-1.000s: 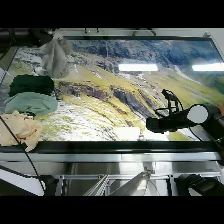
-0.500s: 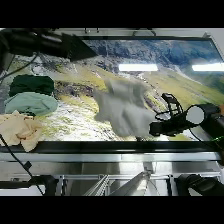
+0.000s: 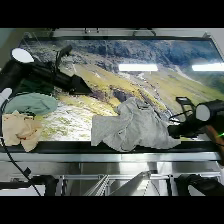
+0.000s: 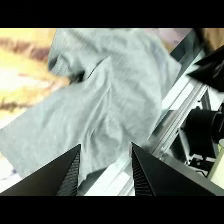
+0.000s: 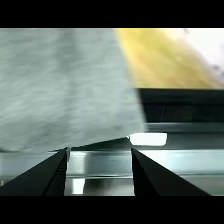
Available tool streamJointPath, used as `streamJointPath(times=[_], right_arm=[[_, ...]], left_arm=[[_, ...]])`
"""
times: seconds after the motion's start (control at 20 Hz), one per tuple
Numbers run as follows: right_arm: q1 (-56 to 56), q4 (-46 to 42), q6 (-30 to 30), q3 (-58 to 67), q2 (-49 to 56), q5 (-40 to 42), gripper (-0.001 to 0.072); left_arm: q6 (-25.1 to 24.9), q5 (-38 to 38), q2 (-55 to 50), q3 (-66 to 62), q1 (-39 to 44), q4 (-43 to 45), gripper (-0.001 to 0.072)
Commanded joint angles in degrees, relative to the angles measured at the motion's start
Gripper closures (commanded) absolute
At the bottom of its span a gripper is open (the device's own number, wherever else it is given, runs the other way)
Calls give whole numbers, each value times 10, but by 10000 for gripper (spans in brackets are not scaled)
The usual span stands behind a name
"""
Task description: Fold the shirts.
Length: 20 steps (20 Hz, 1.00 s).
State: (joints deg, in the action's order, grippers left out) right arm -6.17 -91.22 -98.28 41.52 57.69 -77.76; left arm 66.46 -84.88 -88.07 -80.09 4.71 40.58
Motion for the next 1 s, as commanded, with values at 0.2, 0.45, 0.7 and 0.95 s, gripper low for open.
streamJointPath(times=[0.2, 0.45, 0.7, 0.95], right_arm=[[342, 234, 149, -56, 5, 10, 282], [360, 260, 195, -97, 57, 38, 282], [346, 305, 239, -97, 137, 59, 284], [295, 408, 312, -96, 188, 73, 493]], left_arm=[[-7, 90, -22, 124, 34, 108, 356], [-16, 83, -86, 126, 53, 79, 356], [-18, 99, -129, 91, 96, 75, 355], [23, 67, -201, -1, 146, 85, 355]])
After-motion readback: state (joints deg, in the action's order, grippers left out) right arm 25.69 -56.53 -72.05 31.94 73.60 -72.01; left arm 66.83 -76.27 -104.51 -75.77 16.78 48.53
